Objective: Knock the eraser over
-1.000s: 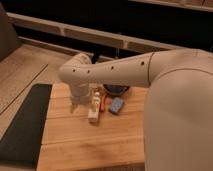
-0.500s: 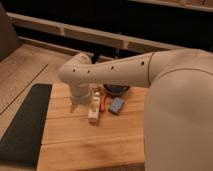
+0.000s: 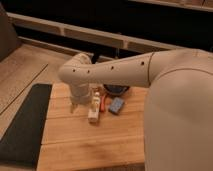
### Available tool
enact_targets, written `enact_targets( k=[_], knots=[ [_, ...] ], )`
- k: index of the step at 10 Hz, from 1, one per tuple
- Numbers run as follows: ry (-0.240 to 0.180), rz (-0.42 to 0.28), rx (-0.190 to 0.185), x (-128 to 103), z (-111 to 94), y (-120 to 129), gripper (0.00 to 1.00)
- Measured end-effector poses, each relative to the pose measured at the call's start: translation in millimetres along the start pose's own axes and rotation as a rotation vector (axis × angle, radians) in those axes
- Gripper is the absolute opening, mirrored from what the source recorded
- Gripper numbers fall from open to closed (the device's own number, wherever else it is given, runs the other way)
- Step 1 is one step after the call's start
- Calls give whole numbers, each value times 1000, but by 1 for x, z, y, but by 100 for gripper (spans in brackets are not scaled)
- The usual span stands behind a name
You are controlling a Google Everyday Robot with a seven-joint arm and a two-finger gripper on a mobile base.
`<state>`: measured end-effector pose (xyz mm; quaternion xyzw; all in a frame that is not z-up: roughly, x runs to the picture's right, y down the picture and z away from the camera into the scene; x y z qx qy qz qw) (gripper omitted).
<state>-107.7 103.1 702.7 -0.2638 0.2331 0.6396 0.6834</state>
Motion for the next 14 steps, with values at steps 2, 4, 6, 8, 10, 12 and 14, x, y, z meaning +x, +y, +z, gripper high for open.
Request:
enact_targets(
  k=[2, 4, 6, 8, 10, 12, 14],
  knots=[
    [0, 0, 0, 0, 0, 0, 65],
    [0, 0, 0, 0, 0, 0, 65],
    [0, 0, 0, 0, 0, 0, 65],
    [0, 0, 0, 0, 0, 0, 65],
    [-1, -1, 0, 0, 0, 0, 65],
    [-17, -18, 0, -13, -4, 3, 65],
    [-50, -41, 1, -55, -9, -5, 65]
  ],
)
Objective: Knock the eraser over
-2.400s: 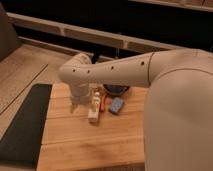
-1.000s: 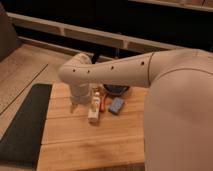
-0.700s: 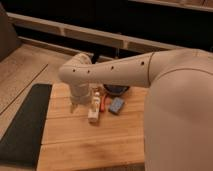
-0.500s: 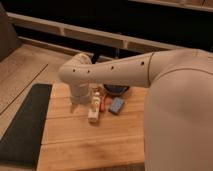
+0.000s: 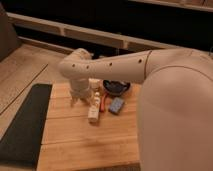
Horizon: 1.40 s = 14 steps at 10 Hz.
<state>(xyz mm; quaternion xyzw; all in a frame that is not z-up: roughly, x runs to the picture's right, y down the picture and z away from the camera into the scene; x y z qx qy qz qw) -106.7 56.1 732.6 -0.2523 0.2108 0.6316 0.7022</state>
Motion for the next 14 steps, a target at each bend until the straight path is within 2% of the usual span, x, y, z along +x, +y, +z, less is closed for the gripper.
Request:
enact_targets(
  k=[1, 2, 3, 4, 5, 6, 9, 11, 14],
  knots=[
    [-7, -6, -9, -19, 1, -6, 65],
    [4, -3, -47, -36, 8, -7, 65],
    [11, -3, -72, -43, 13, -5, 65],
    [32, -16, -117, -55, 24, 3, 65],
    [52, -38, -143, -59, 33, 13, 65],
    [54, -43, -152, -60, 34, 16, 65],
    [57, -44, -146, -59, 33, 12, 65],
    [81, -98, -105, -57, 38, 15, 65],
    [150, -203, -44, -57, 62, 40, 65]
  ],
)
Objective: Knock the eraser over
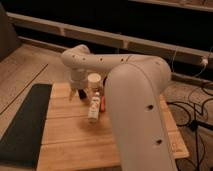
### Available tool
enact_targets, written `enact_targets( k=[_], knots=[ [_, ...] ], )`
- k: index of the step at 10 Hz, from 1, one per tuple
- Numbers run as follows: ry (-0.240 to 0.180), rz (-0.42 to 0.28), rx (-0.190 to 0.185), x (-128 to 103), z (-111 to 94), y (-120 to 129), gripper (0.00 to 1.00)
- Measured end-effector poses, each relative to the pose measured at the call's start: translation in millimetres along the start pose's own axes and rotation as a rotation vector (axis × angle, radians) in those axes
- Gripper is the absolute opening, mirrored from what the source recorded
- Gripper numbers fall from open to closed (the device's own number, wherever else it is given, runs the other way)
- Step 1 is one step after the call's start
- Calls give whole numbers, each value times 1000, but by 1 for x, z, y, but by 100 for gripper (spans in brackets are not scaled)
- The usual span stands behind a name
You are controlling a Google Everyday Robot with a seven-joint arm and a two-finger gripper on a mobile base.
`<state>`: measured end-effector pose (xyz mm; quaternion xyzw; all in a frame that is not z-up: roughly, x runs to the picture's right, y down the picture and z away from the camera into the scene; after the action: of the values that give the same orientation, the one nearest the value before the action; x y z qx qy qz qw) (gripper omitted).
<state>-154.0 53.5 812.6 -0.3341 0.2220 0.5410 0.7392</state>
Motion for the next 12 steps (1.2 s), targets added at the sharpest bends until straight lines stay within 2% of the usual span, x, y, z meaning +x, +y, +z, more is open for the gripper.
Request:
enact_targets(
  k=[3, 5, 7, 9, 11, 12],
  knots=[
    [66, -38, 41, -21, 22, 7, 65],
    [96, -51, 54, -37, 34, 3, 65],
    [92, -92, 59, -56, 44, 2, 65],
    [-6, -196, 59, -96, 44, 9, 65],
    [-78, -260, 67, -117, 35, 12, 65],
    [-113, -270, 68, -124, 28, 10, 65]
  ],
)
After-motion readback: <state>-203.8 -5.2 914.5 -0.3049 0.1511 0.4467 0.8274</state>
